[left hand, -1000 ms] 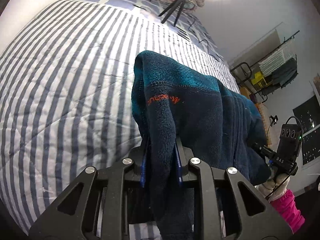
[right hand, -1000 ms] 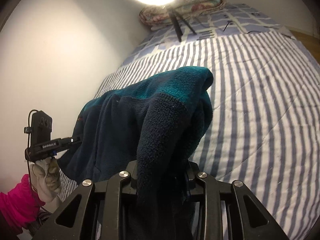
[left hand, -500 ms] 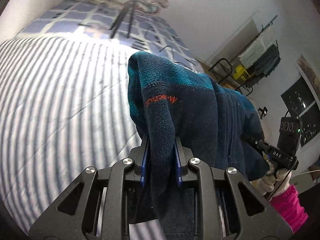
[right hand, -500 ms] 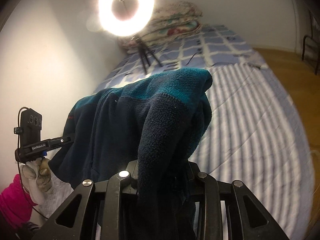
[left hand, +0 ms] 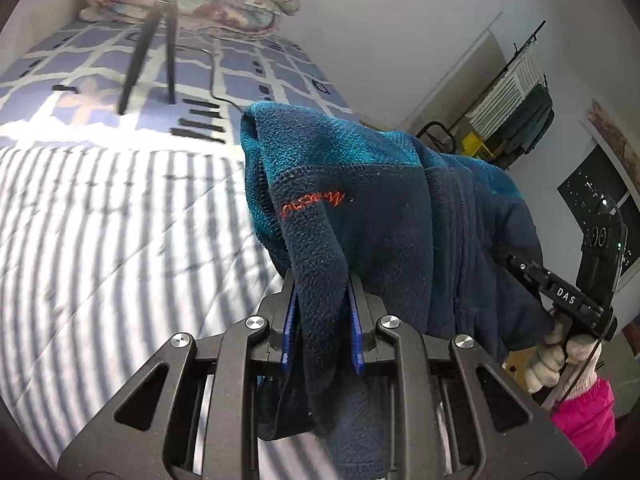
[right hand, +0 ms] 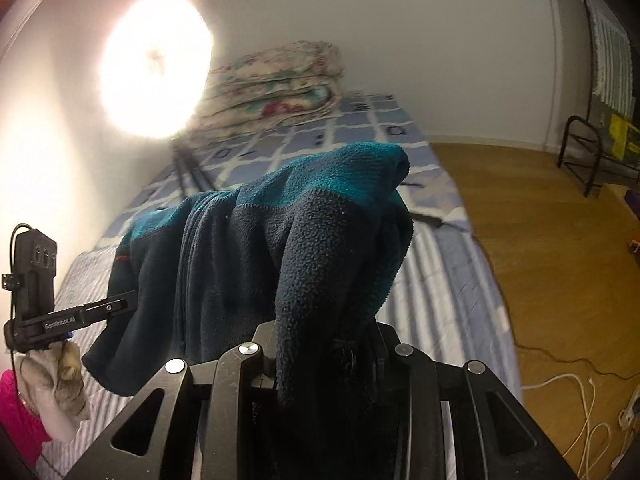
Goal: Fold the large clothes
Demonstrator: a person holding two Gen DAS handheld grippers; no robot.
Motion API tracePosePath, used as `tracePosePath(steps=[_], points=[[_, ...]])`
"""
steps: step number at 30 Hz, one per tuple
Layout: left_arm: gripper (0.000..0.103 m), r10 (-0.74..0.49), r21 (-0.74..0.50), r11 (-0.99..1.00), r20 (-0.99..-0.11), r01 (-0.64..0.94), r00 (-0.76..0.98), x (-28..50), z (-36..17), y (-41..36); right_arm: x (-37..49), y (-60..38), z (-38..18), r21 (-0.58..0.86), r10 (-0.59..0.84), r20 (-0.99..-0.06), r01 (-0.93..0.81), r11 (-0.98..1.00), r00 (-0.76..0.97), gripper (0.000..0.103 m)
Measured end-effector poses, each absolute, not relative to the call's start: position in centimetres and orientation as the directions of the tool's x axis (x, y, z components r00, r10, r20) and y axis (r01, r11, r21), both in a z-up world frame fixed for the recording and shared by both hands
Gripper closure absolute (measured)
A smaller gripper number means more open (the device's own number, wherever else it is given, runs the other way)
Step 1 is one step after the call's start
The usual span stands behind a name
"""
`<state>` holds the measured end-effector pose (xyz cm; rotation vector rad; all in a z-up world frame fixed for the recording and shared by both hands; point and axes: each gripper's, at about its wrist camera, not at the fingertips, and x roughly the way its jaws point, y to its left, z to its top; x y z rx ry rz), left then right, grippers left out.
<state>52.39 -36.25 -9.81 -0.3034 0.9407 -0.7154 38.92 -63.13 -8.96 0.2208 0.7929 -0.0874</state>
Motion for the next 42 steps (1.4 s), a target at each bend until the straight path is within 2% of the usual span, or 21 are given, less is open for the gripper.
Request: tracePosePath(steps=[4,7,8,9,10,13,19,24,27,34,42], points=[[0.083,-0.665,-0.526,0.745,-0.633,0.410,0.397,54.9,-11.4,-38.9,40.7,-65.2,-11.2,0.157,-0.023,-0.717,0.194,0.968,0.697,0.073],[0.080,-0.597,-0.475,0.799,-0.695,0.368,0.399,56.9,-13.8,-39.6,41.9,-66.6,-14.2,0.034,-0.168,-0.765,0.299,0.954,0.622,0.060],[0.079,-0.571,-0.457,0.818,-0.715,0.349,0.403,57.3,-14.6,-39.6,42.6,-67.1,-15.3,-0.013,-0.217,-0.784,0.335,0.942,0.581,0.059],[0.072,-0.563,-0.453,0.824,-0.720,0.339,0.405,57.6,-15.3,-39.5,42.7,-67.5,-16.3,-0.043,-0.248,-0.792,0.355,0.934,0.558,0.059],[0.068,-0.563,-0.451,0.824,-0.715,0.342,0.413,57.6,-15.5,-39.4,42.5,-67.8,-16.6,-0.033,-0.240,-0.785,0.348,0.937,0.571,0.056],[0.065,-0.546,-0.414,0.834,-0.714,0.366,0.437,56.8,-15.9,-39.4,42.6,-68.5,-16.6,-0.022,-0.239,-0.783,0.359,0.933,0.574,0.046],[0.064,-0.528,-0.392,0.846,-0.714,0.361,0.460,55.8,-14.8,-39.2,41.5,-67.6,-14.6,-0.020,-0.251,-0.761,0.365,0.931,0.599,0.048],[0.065,-0.506,-0.324,0.853,-0.705,0.408,0.498,52.7,-11.6,-38.2,39.2,-66.0,-11.5,0.056,-0.216,-0.729,0.371,0.927,0.650,0.048],[0.065,-0.520,-0.330,0.844,-0.693,0.422,0.499,50.3,-9.3,-36.8,37.4,-64.1,-8.8,0.075,-0.200,-0.711,0.356,0.932,0.674,0.048],[0.065,-0.545,-0.294,0.825,-0.639,0.482,0.543,42.2,-0.9,-32.9,31.7,-57.9,-1.4,0.115,-0.147,-0.664,0.294,0.949,0.733,0.048],[0.065,-0.570,-0.260,0.808,-0.573,0.529,0.589,30.7,8.1,-28.1,22.4,-49.5,6.0,0.088,-0.133,-0.636,0.242,0.966,0.761,0.048]])
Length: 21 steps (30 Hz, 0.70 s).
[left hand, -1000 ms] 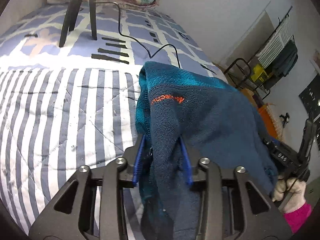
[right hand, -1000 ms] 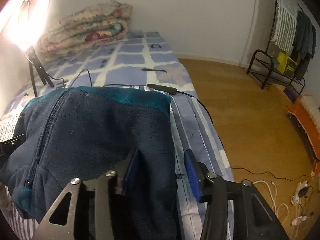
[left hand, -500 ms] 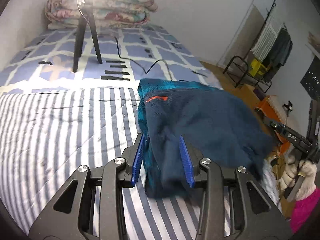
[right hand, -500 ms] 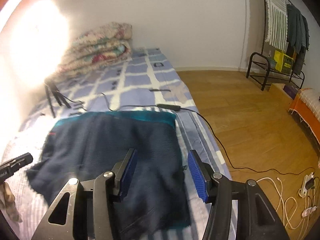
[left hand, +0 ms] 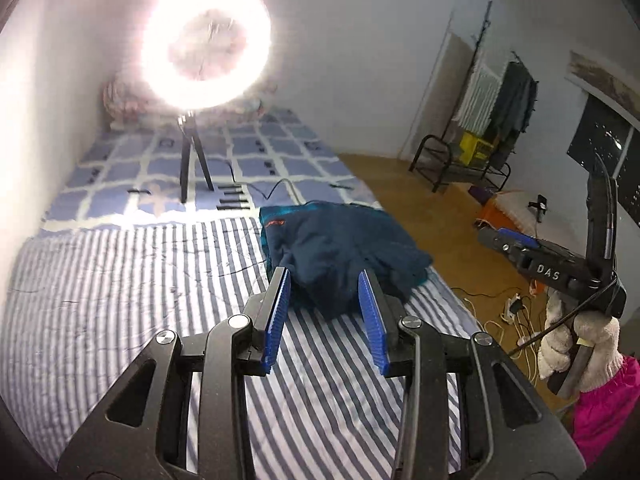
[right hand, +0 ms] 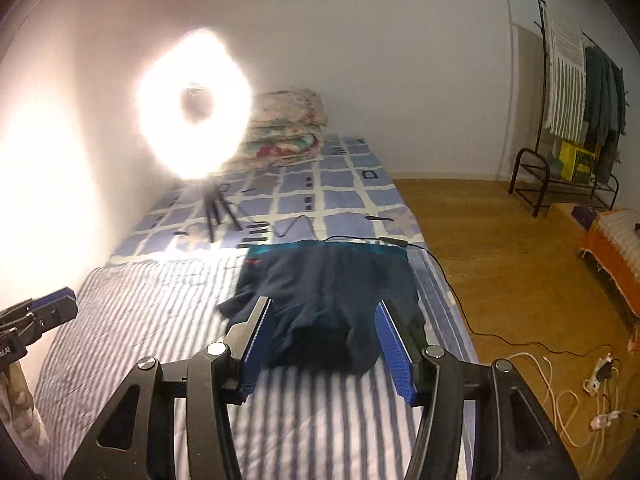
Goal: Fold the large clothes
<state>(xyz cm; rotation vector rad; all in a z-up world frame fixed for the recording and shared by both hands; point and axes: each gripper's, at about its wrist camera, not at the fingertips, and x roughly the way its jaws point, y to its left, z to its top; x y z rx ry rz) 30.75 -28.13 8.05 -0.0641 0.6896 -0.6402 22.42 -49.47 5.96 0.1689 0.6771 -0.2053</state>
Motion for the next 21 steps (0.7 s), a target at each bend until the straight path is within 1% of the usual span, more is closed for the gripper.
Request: tracePosePath(steps=[4,9,15,18,20,21], points=[[0.065,-0.599,-0.262,0.789,-0.531,0.556,0.600,25.1,11.0,-25.9,17.2,-46.4,8.2,0.116,-0.126,-0.616,0.248,0.962,0.777,0.048],[0.065,-0.597,-0.222,0.790,-0.490,0.571,0.635,18.6,13.3,-23.5,11.4,-42.7,10.5,0.103,-0.157,-0.574,0.262,0.960,0.803,0.048],[0.065,-0.578,-0.164,0.799,-0.471,0.578,0.666,12.5,13.7,-21.4,6.5,-39.5,10.8,0.116,-0.157,-0.524,0.253,0.961,0.837,0.047],[0.065,-0.577,-0.158,0.799,-0.471,0.580,0.667,10.7,13.2,-20.6,5.4,-38.5,10.4,0.098,-0.176,-0.515,0.261,0.960,0.839,0.046],[0.059,-0.572,-0.151,0.802,-0.470,0.577,0.672,10.0,12.9,-20.3,5.1,-38.0,10.0,0.093,-0.175,-0.515,0.258,0.962,0.839,0.044],[0.047,-0.568,-0.142,0.805,-0.469,0.576,0.677,9.7,12.8,-20.2,4.9,-38.0,9.9,0.095,-0.172,-0.515,0.255,0.962,0.840,0.043]])
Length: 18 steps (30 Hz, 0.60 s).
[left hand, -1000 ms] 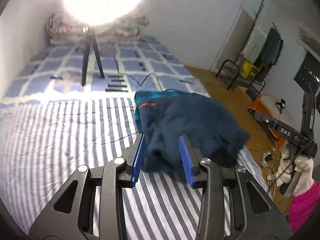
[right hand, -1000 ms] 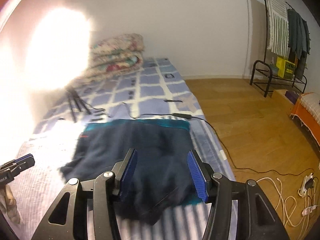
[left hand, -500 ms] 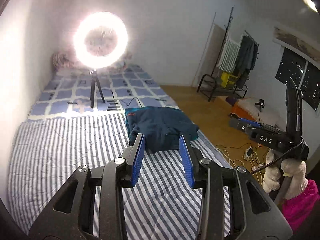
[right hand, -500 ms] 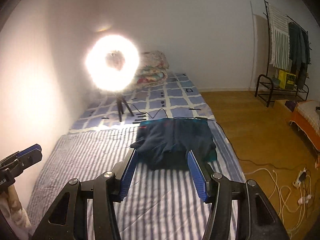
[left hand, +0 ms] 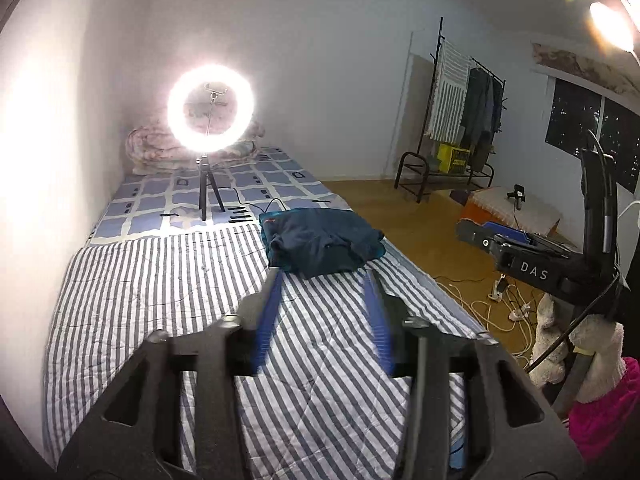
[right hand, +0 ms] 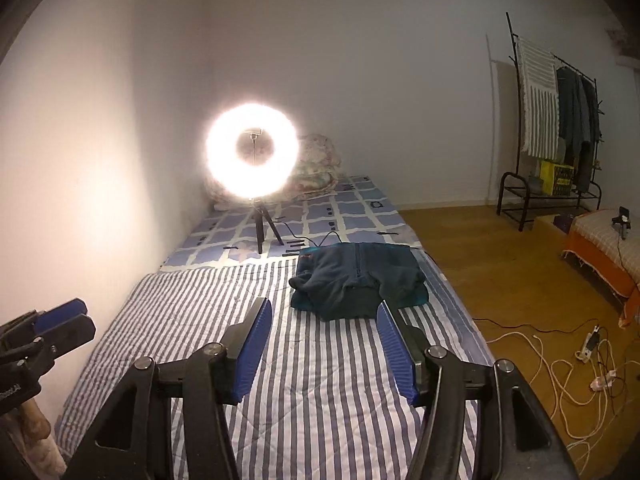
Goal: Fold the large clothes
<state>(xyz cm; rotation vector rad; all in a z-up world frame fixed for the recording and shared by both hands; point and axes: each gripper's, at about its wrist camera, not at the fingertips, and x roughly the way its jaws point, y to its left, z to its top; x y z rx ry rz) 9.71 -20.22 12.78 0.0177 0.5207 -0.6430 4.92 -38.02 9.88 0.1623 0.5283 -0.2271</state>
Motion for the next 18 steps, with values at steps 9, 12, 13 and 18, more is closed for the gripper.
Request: tracePosePath(steps=[9,12,13,18], points=[[0.016,-0.543,-0.140,0.826,-0.459,0.546,0.703,9.2,11.6,-18.4,4.5,-37.5,8.9,0.082,-0.203,-0.493,0.277,0.957,0.846,0.018],[0.009,-0.525,-0.131,0.836,-0.477,0.534,0.705,9.7,11.2,-18.4,4.7,-36.9,8.5,0.040,-0.242,-0.487,0.298,0.954,0.840,0.006],[0.007,-0.519,-0.128,0.839,-0.477,0.528,0.709,9.8,11.2,-18.4,4.8,-36.7,8.3,0.024,-0.252,-0.483,0.300,0.954,0.838,0.003],[0.001,-0.473,-0.070,0.859,-0.487,0.507,0.734,9.9,10.5,-18.9,5.5,-36.3,7.7,-0.020,-0.271,-0.486,0.299,0.954,0.831,0.000]])
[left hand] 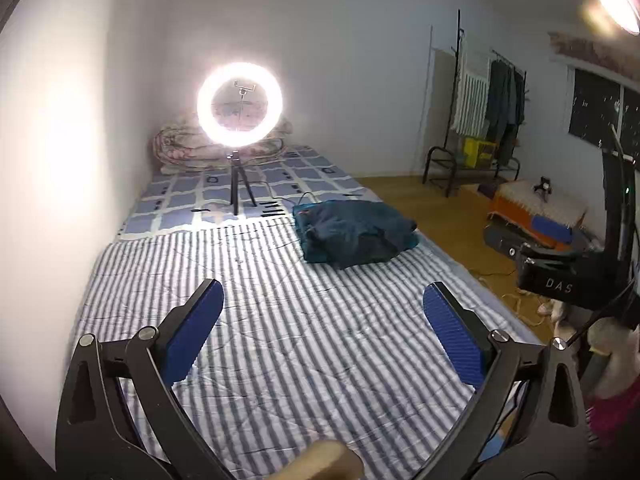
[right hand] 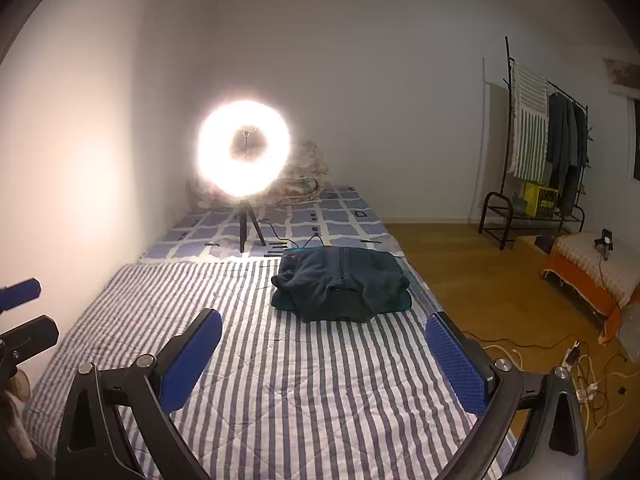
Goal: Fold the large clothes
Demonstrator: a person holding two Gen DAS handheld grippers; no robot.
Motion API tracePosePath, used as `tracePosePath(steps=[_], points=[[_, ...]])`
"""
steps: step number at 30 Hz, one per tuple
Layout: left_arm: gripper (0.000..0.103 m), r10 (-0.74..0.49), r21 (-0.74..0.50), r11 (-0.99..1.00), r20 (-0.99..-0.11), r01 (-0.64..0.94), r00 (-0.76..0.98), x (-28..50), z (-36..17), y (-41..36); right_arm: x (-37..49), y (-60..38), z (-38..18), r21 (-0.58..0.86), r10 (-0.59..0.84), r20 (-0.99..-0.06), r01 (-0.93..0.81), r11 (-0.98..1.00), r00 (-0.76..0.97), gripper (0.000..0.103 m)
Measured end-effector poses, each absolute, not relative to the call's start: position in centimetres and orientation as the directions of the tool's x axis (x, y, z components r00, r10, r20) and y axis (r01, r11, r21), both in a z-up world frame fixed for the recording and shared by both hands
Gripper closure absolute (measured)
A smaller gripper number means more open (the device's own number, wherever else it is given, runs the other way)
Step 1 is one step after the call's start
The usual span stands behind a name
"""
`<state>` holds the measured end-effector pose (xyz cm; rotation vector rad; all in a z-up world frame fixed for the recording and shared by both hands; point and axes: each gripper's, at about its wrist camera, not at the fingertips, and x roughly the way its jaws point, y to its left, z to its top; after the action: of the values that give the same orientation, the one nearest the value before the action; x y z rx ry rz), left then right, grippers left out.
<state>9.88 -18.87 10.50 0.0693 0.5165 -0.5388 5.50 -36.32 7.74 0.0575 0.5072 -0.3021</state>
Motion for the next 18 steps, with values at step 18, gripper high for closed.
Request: tracePosePath(steps=[18], points=[[0.000,-0.421,-0.020,0.880,-0.495,0.474,0.760,9.30,9.90,-19.34,5.45,-36.82,7.23,0.019,-0.263,-0.501,0.315,0.949,0.825,0.000]])
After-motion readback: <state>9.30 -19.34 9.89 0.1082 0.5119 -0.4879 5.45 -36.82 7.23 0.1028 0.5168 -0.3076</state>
